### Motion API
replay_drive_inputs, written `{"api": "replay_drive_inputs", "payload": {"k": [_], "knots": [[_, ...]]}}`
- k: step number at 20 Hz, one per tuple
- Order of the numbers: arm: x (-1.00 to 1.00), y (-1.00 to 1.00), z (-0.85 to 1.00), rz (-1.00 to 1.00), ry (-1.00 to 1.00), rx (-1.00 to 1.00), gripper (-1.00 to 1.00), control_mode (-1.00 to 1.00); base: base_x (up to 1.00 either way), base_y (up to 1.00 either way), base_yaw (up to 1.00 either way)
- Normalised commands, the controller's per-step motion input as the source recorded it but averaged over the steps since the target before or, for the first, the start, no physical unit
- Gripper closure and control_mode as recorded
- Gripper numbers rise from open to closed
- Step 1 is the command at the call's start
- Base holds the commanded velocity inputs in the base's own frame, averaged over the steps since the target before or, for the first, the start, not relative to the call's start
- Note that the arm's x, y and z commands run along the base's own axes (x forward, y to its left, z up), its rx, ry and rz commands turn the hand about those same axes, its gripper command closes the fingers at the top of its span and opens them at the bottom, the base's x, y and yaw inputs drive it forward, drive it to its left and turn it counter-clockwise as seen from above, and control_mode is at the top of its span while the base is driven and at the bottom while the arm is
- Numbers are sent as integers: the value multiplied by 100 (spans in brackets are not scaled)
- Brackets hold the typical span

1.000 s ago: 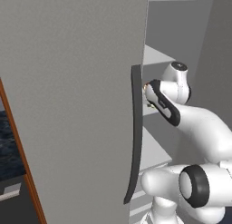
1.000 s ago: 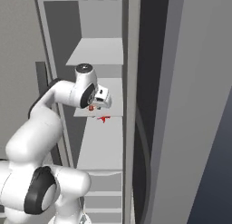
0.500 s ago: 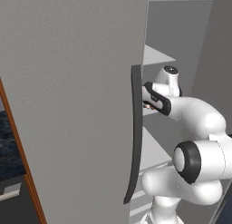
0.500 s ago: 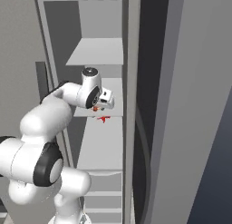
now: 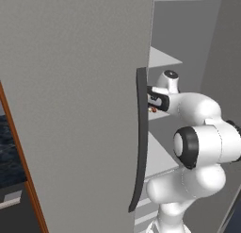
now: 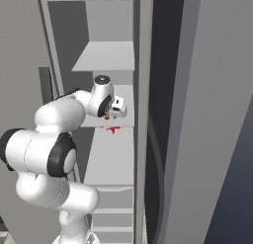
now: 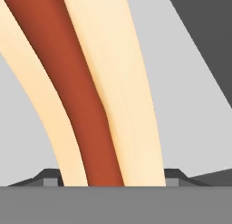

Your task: Store the hot dog in the freezer for long-term storage. Close the freezer door after placing the cooked food.

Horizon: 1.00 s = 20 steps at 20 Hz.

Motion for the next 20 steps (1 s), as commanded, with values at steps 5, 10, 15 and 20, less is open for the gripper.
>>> {"api": "replay_drive_inputs", "payload": {"k": [5,10,15,20], "knots": [[54,0,-23,0,0,-1,100,-100,0,0,0],[53,0,-25,0,0,-1,100,-100,0,0,0],[47,0,-28,0,0,-1,100,-100,0,0,0],[32,0,-27,0,0,0,100,-100,0,0,0]]}}
